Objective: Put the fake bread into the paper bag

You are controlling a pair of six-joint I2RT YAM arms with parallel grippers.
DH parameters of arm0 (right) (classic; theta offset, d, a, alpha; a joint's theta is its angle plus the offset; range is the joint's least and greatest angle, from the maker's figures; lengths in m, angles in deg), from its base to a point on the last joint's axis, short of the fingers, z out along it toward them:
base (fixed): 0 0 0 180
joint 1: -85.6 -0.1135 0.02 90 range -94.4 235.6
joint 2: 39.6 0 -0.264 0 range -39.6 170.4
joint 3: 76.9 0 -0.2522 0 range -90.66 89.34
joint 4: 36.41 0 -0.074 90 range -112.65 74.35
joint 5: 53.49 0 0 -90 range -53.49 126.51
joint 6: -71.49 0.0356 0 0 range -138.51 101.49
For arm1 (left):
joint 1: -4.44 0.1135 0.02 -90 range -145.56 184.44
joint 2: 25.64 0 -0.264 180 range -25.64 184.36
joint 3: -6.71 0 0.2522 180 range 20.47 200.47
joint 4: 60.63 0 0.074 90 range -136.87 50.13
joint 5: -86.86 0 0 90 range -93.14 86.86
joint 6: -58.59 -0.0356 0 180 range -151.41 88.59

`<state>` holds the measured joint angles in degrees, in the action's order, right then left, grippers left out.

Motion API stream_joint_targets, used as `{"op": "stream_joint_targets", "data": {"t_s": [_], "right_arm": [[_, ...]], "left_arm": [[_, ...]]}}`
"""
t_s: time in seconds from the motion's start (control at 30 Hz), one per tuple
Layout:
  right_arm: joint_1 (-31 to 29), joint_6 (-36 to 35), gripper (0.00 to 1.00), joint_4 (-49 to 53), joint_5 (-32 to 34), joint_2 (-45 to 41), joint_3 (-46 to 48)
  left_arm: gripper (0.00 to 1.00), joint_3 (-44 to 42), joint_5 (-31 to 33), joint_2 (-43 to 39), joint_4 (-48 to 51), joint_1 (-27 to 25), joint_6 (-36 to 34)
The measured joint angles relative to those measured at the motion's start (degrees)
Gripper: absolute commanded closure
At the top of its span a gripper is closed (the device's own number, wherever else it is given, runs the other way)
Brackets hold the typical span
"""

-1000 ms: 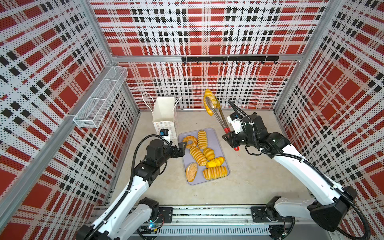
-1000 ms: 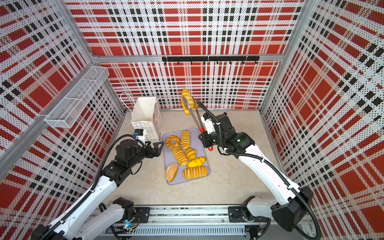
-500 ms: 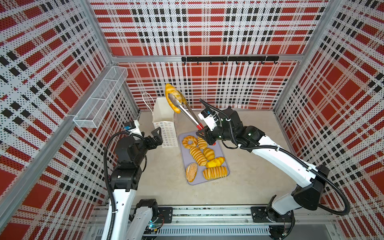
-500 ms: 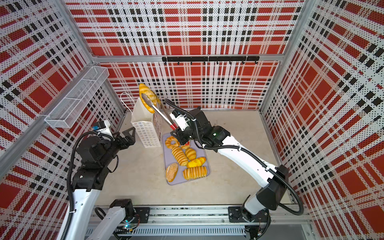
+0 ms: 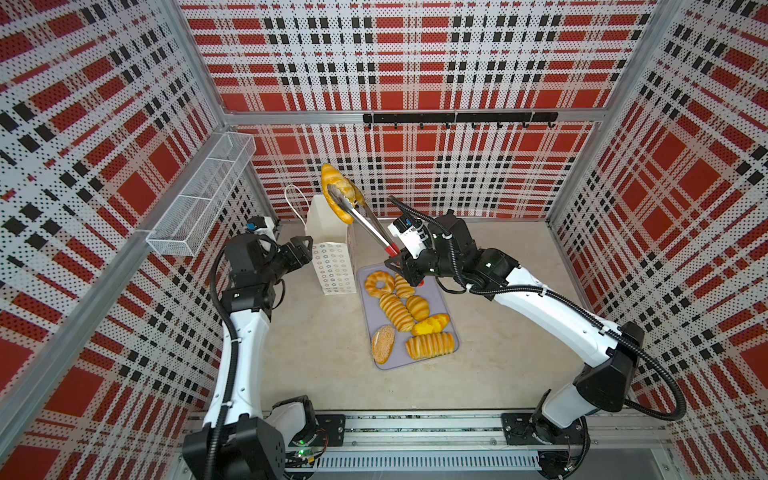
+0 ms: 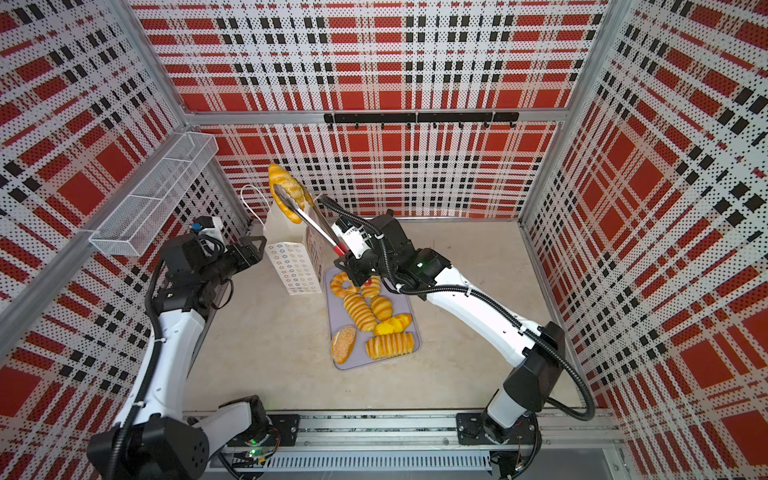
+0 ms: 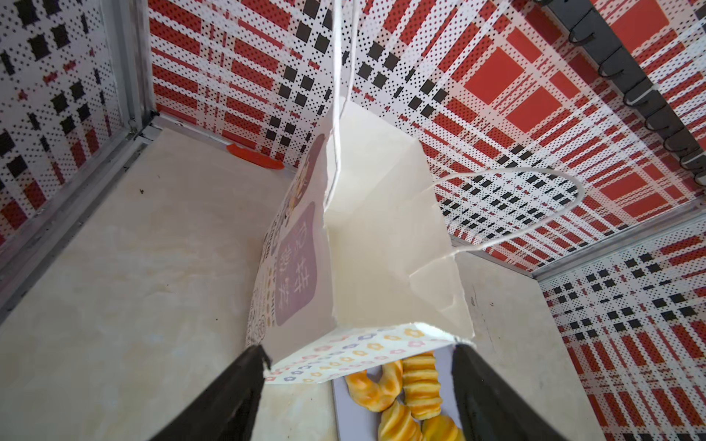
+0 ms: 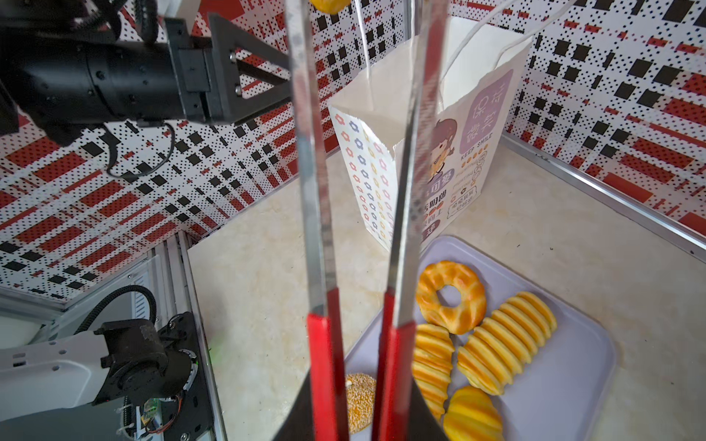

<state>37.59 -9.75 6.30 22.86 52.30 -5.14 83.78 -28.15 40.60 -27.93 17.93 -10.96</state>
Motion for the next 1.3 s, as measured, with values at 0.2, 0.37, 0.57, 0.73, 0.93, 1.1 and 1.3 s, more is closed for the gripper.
{"op": "stream_joint_targets", "data": {"t_s": [0.2, 0.37, 0.57, 0.73, 0.93, 1.1, 1.3], "right_arm": [[-0.2, 0.0, 0.82, -0.1, 0.0, 0.4, -0.4], [-0.2, 0.0, 0.83, -0.2, 0.2, 0.6, -0.6], [-0.2, 0.0, 0.83, -0.1, 0.4, 1.0, -0.6], [-0.2, 0.1, 0.83, -0.2, 0.5, 1.1, -0.6], [-0.2, 0.2, 0.84, -0.2, 0.5, 1.3, -0.6], [-0.2, 0.3, 0.84, -0.2, 0.5, 1.3, -0.6], [-0.2, 0.3, 0.84, -0.5, 1.0, 1.3, -0.6]], "left_arm": [[0.33, 3.9, 3.1, 5.2, -2.1, -2.8, -0.4], [0.39, 8.1, 8.0, 9.7, -2.3, -4.5, -1.4], [0.45, 9.4, 12.5, 13.2, -2.2, -4.9, -2.3], [0.48, 9.4, 12.8, 15.6, -2.1, -4.8, -3.1], [0.59, 9.4, 11.3, 16.3, -2.2, -4.7, -4.3], [0.7, 9.4, 9.9, 16.9, -2.2, -4.2, -4.7], [0.88, 9.4, 8.7, 17.3, -2.3, -4.0, -5.8]]}}
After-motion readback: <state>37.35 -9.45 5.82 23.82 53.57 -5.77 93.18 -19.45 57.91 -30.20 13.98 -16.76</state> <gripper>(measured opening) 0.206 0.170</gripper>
